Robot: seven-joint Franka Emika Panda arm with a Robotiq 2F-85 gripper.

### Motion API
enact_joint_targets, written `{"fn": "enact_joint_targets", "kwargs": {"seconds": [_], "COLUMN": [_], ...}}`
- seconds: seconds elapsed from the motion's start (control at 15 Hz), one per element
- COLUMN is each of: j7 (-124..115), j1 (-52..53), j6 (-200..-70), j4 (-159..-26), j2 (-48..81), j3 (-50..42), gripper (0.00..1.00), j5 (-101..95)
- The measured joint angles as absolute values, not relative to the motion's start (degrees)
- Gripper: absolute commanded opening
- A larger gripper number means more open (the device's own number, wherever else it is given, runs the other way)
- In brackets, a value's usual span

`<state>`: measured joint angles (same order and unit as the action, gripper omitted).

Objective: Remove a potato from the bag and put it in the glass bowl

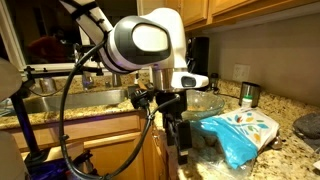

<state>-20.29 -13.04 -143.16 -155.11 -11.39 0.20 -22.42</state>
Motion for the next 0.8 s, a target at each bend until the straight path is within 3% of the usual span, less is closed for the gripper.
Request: {"fn": "enact_joint_targets", "kwargs": {"seconds": [0.8], "j7": [-21.61], "j1": [-12.8], "j6": [-148.2], "j4": [-152.31], "j2": [-5.76], "j3": [-0.57], "gripper": [1.0], "j5": [-22.63]}}
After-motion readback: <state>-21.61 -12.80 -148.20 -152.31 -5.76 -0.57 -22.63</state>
